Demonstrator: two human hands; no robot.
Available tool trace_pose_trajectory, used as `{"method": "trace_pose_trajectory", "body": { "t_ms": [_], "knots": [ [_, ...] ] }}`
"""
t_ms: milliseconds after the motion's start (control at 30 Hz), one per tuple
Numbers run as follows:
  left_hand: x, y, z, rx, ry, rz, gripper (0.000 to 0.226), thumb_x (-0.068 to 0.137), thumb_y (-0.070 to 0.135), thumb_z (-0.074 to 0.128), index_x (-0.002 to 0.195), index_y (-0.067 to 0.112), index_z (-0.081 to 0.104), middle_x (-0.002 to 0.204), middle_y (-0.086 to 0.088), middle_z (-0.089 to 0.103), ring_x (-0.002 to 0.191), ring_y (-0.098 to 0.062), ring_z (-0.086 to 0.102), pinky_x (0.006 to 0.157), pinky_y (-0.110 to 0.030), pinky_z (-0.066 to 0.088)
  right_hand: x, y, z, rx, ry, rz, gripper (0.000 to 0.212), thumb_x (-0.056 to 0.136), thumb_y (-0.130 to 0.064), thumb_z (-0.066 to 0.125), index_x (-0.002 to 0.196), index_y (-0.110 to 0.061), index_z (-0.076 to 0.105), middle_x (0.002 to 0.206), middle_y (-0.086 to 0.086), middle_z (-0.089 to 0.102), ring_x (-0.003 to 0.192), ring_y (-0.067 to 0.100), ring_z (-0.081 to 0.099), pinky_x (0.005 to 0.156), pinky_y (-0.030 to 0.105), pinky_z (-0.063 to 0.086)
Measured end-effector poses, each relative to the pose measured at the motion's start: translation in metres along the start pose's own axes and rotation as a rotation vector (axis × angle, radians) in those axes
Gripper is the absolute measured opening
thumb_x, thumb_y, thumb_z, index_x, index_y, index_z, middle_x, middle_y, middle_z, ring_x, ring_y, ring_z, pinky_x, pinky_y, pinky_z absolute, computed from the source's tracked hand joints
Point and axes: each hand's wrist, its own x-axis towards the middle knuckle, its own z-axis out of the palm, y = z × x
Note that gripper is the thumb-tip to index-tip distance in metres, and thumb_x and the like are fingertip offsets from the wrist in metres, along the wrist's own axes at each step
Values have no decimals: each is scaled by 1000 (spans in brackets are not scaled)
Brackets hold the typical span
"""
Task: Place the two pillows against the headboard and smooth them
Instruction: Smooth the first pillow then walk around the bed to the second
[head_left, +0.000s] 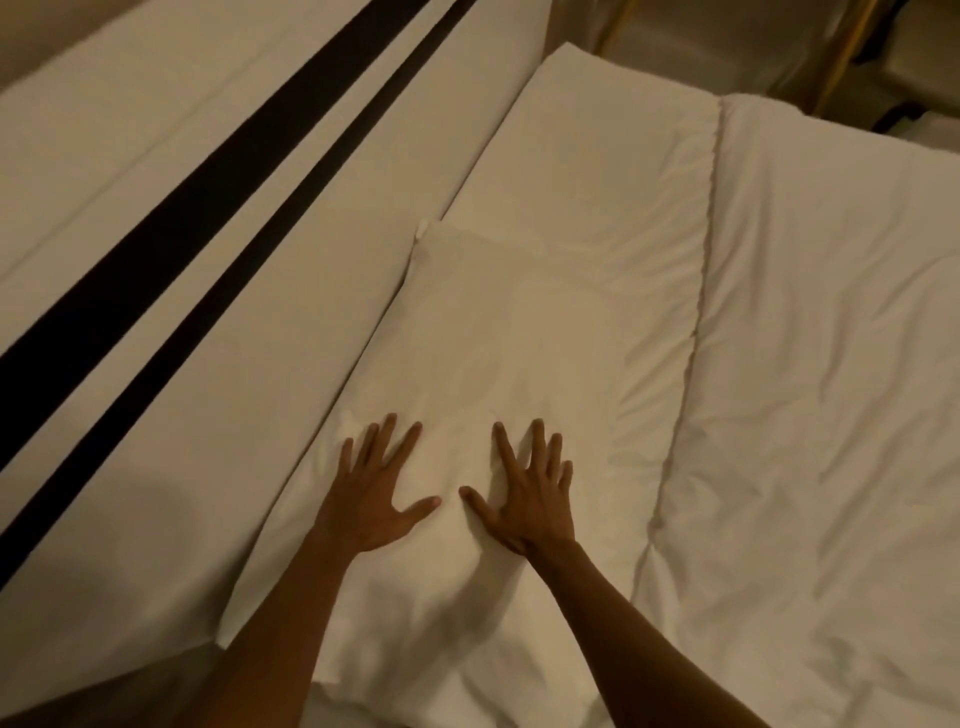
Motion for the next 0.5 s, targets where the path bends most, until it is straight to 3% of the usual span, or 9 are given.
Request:
{"method": "trace_pose_trajectory", "body": {
  "t_ms": [167,267,400,500],
  "knots": [
    [-19,14,-8,102,-99,-67,98,77,81,15,157,27,-3,164,-5,-10,152,-34,1,121,-55,8,-30,4,-15,-102,17,40,101,80,-87,26,153,-36,-21,162,19,-22,149,41,-19,120,60,-4],
    [-38,35,-33,128,-85,-5,99,80,83,10,157,21,12,164,-9,6,150,-37,14,119,-58,15,-59,10,-48,-103,63,77,100,81,-86,26,154,-35,-19,163,20,-19,149,40,-19,120,59,-5],
    [-64,86,-79,124,-53,34,101,77,85,1,157,24,0,165,-4,-5,152,-32,0,121,-53,3,-103,32,-109,-108,127,111,102,80,-87,28,156,-34,-12,164,20,-13,150,41,-15,120,60,-3],
    [-86,136,-113,113,-5,57,98,79,84,10,157,25,-3,164,-2,-9,152,-31,-2,120,-51,-1,-142,56,-157,-122,177,124,103,78,-88,29,157,-33,-8,164,21,-7,150,42,-10,120,61,0]
  ]
}}
